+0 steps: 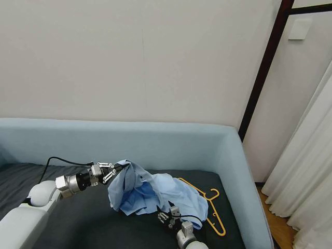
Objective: Pick up the clothes from the sofa and hang them on the clothes hanger.
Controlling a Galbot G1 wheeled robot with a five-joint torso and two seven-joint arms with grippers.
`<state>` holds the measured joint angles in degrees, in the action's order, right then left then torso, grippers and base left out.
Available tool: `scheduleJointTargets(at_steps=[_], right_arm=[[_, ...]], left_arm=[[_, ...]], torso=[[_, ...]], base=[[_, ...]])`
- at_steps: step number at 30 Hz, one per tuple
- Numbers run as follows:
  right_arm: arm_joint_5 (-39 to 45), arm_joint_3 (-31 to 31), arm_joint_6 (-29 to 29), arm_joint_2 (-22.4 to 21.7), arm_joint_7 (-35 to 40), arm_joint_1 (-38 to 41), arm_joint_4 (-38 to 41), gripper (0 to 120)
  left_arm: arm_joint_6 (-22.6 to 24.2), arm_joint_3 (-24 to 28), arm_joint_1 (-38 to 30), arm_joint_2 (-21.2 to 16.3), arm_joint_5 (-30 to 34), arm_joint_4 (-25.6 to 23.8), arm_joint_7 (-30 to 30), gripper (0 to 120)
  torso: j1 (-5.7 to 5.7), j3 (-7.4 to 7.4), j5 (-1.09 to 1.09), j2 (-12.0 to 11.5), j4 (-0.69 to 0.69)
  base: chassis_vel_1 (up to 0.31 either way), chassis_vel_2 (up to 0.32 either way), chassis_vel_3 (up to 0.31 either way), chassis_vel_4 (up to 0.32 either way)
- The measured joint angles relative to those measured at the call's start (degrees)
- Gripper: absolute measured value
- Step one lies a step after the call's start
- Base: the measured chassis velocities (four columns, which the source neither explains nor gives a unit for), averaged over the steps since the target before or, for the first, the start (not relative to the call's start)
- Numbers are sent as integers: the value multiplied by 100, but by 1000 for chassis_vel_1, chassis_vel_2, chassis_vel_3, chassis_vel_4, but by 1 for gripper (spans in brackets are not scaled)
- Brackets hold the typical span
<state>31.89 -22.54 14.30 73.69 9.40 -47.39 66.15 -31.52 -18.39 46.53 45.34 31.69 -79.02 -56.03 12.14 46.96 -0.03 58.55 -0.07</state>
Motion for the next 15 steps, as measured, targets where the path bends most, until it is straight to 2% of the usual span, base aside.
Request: scheduleJointTargets(at_steps=[2, 4, 6, 8, 11, 15], right_arm=[[-143, 25, 51, -8, -111, -14, -81, 41], [-165, 31, 59, -9, -127, -16, -96, 40], [-217, 67, 85, -3, -144, -28, -129, 27], [-220, 82, 90, -4, -133, -34, -124, 23], [-222, 154, 152, -62, -208, -45, -73, 9], [-175, 317, 229, -174, -374, -90, 91, 0]], left_arm=[[-5, 0, 3, -12, 4, -5, 4, 0], [-5, 0, 3, -13, 4, -6, 4, 0], [-6, 4, -5, -23, 17, -26, 26, 0], [-6, 7, -12, -27, 28, -35, 33, 0], [-6, 14, -19, -24, 37, -40, 37, 0], [-12, 23, -16, 40, 24, -5, 37, 0]], torso=[[0, 0, 0, 0, 0], [0, 0, 0, 0, 0], [0, 0, 0, 0, 0], [0, 0, 0, 0, 0], [0, 0, 0, 0, 0], [0, 0, 1, 0, 0]], base=[[0, 0, 0, 0], [0, 0, 0, 0], [0, 0, 0, 0], [0, 0, 0, 0], [0, 0, 0, 0], [0, 0, 0, 0]])
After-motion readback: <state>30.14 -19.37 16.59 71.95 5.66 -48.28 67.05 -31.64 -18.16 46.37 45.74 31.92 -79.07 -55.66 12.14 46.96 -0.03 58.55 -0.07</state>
